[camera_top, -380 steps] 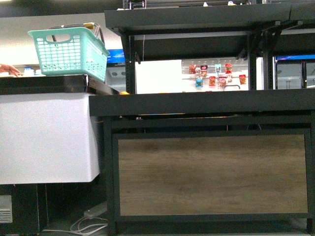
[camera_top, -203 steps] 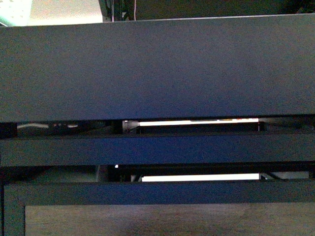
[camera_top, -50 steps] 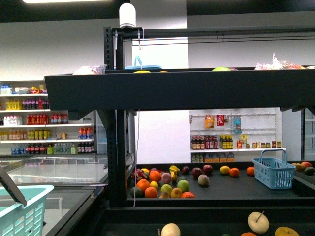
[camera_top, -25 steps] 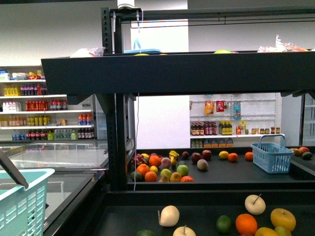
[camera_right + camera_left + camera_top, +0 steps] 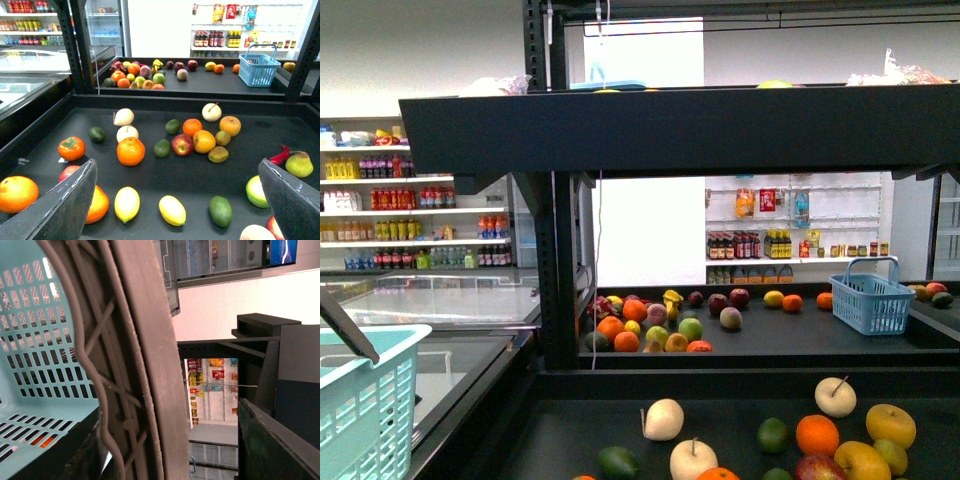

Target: Pick lemon from shelf

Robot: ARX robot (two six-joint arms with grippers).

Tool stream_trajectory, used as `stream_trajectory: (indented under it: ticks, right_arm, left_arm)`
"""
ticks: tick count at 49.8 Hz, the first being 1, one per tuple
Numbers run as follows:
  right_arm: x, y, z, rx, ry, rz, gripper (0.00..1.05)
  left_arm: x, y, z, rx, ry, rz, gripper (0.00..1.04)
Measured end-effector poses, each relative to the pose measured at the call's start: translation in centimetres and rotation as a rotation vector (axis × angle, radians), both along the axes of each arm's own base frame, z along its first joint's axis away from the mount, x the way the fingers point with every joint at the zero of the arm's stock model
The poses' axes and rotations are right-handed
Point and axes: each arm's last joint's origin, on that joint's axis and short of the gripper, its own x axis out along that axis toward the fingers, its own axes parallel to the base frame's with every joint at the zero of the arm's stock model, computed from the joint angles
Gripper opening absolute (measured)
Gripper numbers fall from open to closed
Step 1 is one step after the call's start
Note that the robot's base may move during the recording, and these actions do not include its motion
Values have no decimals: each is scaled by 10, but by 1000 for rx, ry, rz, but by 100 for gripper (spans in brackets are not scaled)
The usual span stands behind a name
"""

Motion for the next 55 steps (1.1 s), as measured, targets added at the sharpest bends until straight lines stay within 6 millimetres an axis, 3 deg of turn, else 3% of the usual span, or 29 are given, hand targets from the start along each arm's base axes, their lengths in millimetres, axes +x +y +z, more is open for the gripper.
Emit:
stream_trajectory:
  ticks: [9,13,25,30,39,55]
  right_arm:
    - [0,0,0,0,0,0,97]
    - [0,0,0,0,0,0,97]
    - [0,0,0,0,0,0,97]
    - [0,0,0,0,0,0,97]
    - [0,0,0,0,0,0,97]
    - [0,0,0,0,0,0,97]
  left_arm:
    - [0,0,-2,1,11,0,28]
    - [-1,1,-2,-15,11,2,19]
    - [-6,-1,3,7,24,-16,15]
    - [-18,-9,17,59,15,-75,14]
    - [-45,-39,42,198,-1,-257,9]
    - [-63,-89,47,348,15,-500,9]
